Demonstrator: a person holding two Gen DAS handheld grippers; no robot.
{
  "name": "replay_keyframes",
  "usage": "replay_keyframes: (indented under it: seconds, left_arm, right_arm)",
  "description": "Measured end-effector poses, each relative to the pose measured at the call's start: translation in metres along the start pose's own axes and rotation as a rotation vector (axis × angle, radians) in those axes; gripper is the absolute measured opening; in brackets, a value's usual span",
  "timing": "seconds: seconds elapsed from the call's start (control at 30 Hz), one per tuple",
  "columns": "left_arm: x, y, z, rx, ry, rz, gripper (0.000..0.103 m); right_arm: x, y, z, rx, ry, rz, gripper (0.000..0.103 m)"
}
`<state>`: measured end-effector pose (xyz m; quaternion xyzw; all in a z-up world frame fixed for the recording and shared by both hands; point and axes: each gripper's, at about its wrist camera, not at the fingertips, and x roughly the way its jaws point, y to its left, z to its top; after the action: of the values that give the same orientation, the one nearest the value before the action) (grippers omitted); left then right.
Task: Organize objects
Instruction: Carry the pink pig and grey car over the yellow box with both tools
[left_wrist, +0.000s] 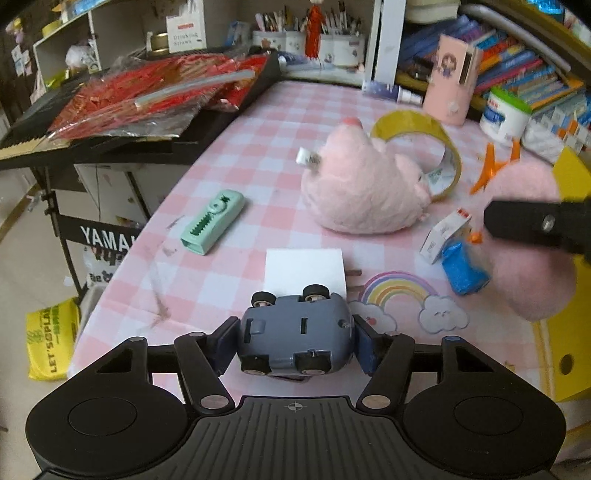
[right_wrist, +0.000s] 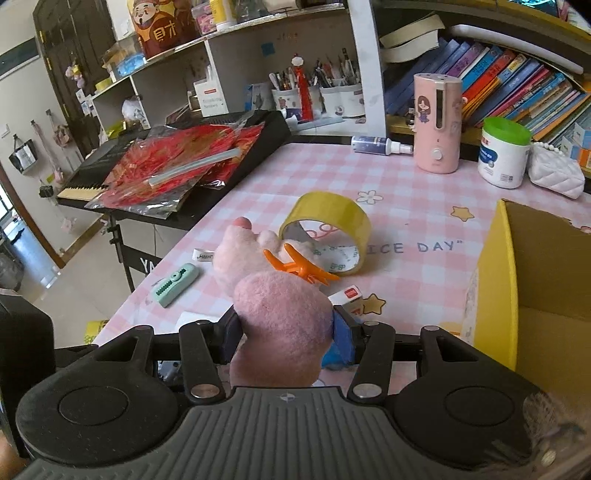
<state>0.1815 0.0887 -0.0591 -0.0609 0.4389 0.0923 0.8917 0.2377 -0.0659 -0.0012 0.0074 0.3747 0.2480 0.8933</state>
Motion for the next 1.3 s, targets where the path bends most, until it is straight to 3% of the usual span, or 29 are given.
replay_keyframes:
  seconds: [0.4,0.9,1.3]
  left_arm:
    - [-0.075,0.016,-0.005,0.007,-0.154,-0.113,0.062]
    - [-0.115,0.037,-0.071,0.05,-0.107,-0.189,0.062]
    - [-0.142,0.035,-0.101,0.114,-0.115,-0.24,0.062]
  right_arm:
    - [-0.035,0.013,-0.021,-0.019,-0.054,-0.072,0.048]
    - [-0.079,0.05,-0.092,0.064,-0.006,-0.154,0.048]
    - [-0.12,0.058,-0.132,0.154,-0.012,-0.213,0.048]
